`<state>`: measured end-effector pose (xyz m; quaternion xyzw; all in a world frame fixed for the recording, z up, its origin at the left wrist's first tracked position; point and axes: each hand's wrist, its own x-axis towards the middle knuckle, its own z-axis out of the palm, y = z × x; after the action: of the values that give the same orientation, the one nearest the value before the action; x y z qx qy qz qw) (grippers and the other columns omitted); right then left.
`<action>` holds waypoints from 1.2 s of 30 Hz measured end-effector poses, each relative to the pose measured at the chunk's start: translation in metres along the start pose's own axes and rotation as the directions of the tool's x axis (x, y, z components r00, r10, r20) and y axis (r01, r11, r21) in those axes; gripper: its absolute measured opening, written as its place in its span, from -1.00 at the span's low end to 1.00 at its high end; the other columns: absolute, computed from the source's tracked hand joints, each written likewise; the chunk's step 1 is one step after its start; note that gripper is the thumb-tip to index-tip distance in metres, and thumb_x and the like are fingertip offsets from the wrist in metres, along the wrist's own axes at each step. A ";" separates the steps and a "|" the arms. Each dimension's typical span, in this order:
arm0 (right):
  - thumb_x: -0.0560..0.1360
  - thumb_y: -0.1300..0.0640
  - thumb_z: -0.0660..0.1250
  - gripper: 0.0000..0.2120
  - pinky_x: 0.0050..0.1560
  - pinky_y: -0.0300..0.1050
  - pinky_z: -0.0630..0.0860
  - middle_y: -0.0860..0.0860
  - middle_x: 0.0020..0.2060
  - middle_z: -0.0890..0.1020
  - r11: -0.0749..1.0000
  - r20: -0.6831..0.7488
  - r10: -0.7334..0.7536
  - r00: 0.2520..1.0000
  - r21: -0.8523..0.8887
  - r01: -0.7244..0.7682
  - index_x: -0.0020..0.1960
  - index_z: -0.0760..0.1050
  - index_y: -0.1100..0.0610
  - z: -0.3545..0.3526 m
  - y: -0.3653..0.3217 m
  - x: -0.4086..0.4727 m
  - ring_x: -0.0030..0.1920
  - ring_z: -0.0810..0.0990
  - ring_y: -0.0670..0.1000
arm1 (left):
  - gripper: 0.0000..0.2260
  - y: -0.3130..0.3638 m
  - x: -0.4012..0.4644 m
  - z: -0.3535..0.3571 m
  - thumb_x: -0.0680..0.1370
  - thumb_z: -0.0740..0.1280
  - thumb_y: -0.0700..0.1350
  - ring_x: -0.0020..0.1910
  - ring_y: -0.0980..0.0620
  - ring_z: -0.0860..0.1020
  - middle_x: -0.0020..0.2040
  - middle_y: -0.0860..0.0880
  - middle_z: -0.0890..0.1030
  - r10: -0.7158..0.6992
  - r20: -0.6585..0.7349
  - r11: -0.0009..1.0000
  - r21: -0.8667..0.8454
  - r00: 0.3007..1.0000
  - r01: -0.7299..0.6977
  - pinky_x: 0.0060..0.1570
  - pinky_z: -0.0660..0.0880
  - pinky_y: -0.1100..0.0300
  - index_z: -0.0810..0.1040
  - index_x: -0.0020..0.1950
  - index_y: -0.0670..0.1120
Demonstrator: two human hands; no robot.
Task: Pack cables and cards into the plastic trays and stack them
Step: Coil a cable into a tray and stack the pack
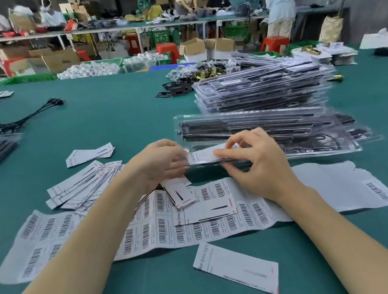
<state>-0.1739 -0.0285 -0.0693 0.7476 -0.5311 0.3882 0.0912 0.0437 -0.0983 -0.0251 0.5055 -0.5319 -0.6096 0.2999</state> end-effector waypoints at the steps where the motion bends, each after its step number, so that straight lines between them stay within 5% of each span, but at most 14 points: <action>1: 0.48 0.09 0.50 -0.81 -0.09 0.15 0.51 -0.05 -0.02 0.63 1.000 -0.008 -0.016 1.000 -0.009 0.016 0.10 0.72 -0.02 0.000 -0.002 0.001 -0.03 0.46 0.03 | -0.92 0.001 0.000 -0.001 0.59 0.33 -0.33 -0.14 -0.05 0.66 0.00 -0.17 0.60 0.010 -0.004 1.000 -0.023 1.000 -0.010 -0.04 0.65 0.12 0.49 -0.02 -0.17; 11: 0.41 -0.11 0.55 -0.75 -0.02 0.16 0.50 -0.11 -0.06 0.62 0.996 -0.068 0.069 0.995 0.056 -0.066 0.03 0.70 -0.02 0.001 -0.016 0.006 0.00 0.49 0.03 | -0.93 0.000 0.004 0.002 0.53 0.39 -0.35 -0.23 -0.01 0.69 0.01 -0.20 0.63 -0.018 -0.045 0.996 -0.091 0.999 0.014 -0.28 0.62 0.27 0.56 -0.02 -0.24; 15: 0.42 -0.11 0.52 -0.82 0.02 0.08 0.50 -0.21 -0.09 0.61 0.984 0.067 0.121 0.990 0.124 -0.129 0.00 0.69 -0.11 -0.008 -0.021 0.014 0.01 0.46 -0.08 | -0.93 -0.003 0.003 0.003 0.51 0.35 -0.35 -0.31 -0.01 0.69 -0.14 -0.17 0.65 -0.048 -0.071 0.993 -0.111 0.996 0.040 -0.35 0.60 0.27 0.55 -0.02 -0.27; 19: 0.42 -0.14 0.47 -0.86 0.00 0.00 0.50 -0.26 -0.08 0.63 0.991 0.211 0.123 0.970 0.016 -0.130 -0.03 0.68 -0.17 -0.016 -0.026 0.023 -0.02 0.46 -0.13 | -0.86 -0.006 0.002 0.002 0.51 0.35 -0.37 -0.28 -0.05 0.71 -0.19 -0.16 0.69 -0.074 -0.044 0.992 -0.108 0.996 0.069 -0.34 0.63 0.25 0.55 0.05 -0.32; 24: 0.46 -0.03 0.41 -0.91 -0.20 -0.11 0.51 -0.23 -0.10 0.64 0.992 0.151 0.047 0.987 -0.123 -0.028 -0.05 0.66 -0.15 -0.014 -0.037 0.023 -0.09 0.49 -0.13 | -0.84 -0.006 0.002 0.001 0.49 0.36 -0.37 -0.16 -0.10 0.72 -0.11 -0.22 0.72 -0.079 -0.027 0.991 -0.113 0.997 0.075 -0.23 0.67 0.19 0.55 0.06 -0.32; 28: 0.46 0.01 0.40 -0.93 -0.32 -0.20 0.32 -0.21 -0.15 0.61 0.981 0.145 0.030 0.989 -0.192 -0.002 -0.07 0.59 -0.13 -0.012 -0.038 0.023 -0.13 0.46 -0.13 | -0.85 -0.006 0.001 0.004 0.50 0.35 -0.37 -0.26 -0.07 0.72 -0.17 -0.21 0.73 -0.091 -0.030 0.989 -0.122 0.995 0.087 -0.35 0.63 0.23 0.56 0.06 -0.31; 33: 0.45 0.08 0.38 -0.90 -0.36 -0.29 0.16 -0.19 -0.21 0.55 0.970 0.160 0.017 0.987 -0.241 0.022 -0.11 0.51 -0.11 -0.010 -0.036 0.018 -0.16 0.40 -0.14 | -0.86 -0.006 0.001 0.005 0.48 0.37 -0.35 -0.26 -0.07 0.72 0.02 -0.23 0.67 -0.105 -0.041 0.992 -0.079 0.994 0.101 -0.33 0.65 0.23 0.56 0.03 -0.28; 36: 0.44 0.12 0.39 -0.88 -0.36 -0.31 0.16 -0.18 -0.20 0.56 0.968 0.130 0.002 0.991 -0.247 0.031 -0.11 0.53 -0.10 -0.008 -0.036 0.016 -0.15 0.44 -0.10 | -0.88 -0.006 0.001 0.004 0.48 0.36 -0.36 -0.28 -0.06 0.72 -0.10 -0.20 0.71 -0.106 -0.039 0.991 -0.082 0.994 0.102 -0.36 0.64 0.24 0.57 0.01 -0.27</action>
<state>-0.1440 -0.0207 -0.0426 0.7577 -0.5749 0.2686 0.1524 0.0412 -0.0961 -0.0313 0.5331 -0.4735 -0.6342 0.2991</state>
